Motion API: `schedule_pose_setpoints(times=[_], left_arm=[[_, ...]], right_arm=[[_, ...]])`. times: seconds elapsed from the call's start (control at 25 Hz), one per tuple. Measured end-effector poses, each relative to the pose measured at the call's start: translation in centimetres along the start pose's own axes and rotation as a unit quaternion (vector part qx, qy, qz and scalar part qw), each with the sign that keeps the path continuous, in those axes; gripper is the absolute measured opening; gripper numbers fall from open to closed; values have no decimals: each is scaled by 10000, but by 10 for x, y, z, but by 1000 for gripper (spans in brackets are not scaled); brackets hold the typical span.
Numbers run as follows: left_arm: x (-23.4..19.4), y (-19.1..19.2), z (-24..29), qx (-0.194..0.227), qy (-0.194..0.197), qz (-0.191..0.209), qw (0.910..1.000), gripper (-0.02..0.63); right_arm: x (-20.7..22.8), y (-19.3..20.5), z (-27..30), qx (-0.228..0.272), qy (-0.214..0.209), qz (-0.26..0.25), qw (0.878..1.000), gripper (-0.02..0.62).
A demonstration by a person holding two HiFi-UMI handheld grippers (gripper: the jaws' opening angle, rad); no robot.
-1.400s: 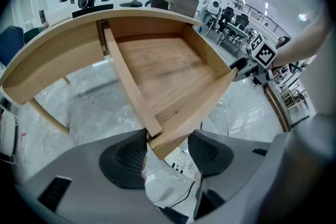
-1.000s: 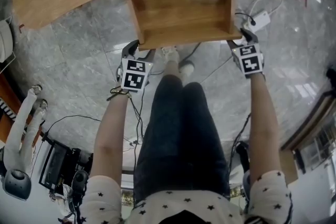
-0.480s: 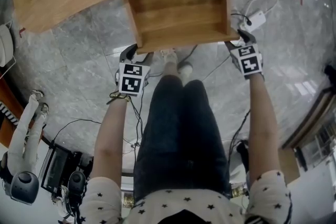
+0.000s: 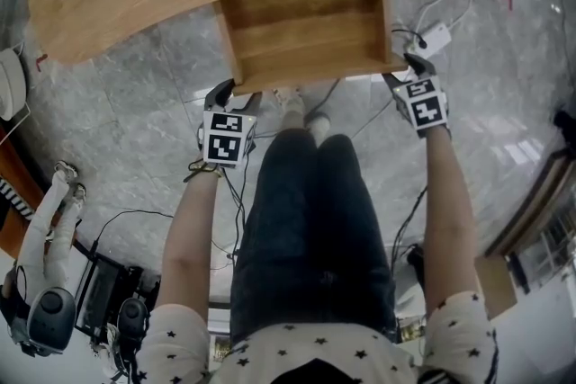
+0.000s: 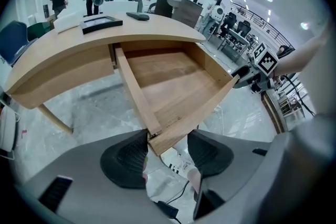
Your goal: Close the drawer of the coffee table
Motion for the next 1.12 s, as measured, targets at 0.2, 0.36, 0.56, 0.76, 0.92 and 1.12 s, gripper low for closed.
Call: schedule_pose_setpoints(times=[0.2,0.36,0.56,0.76,0.92,1.12], left_arm=[[-6,-7,-1,10,-16,28,10000,249],[-8,-12,-1,32,9,10,10000,247],[-11,-17,-1,52,3,10,10000,247],[-13,-20,-1,53,13,1,10000,247],[-18,-26,1,89,12,1,10000,247],[-24,-34,3,118,15,0,9999,247]], right_arm=[[2,-9,-1,-33,6,-1,10000,273],[5,-14,-1,-59,15,-10,10000,273],[9,-20,0,-91,23,-30,10000,273],[11,-25,0,-98,17,-48,9999,273],[14,-32,1,-75,28,-44,10000,273],[19,-41,3,-69,40,-56,10000,273]])
Point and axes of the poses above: the fingertips, and each gripper's own axes: z forward along the fingers, x to its right, y out of its underside, the point moved 10 cm from there along -z, backward along the fingers, and after that the axes turned 5 degrees about z, right-handed, at the moved point
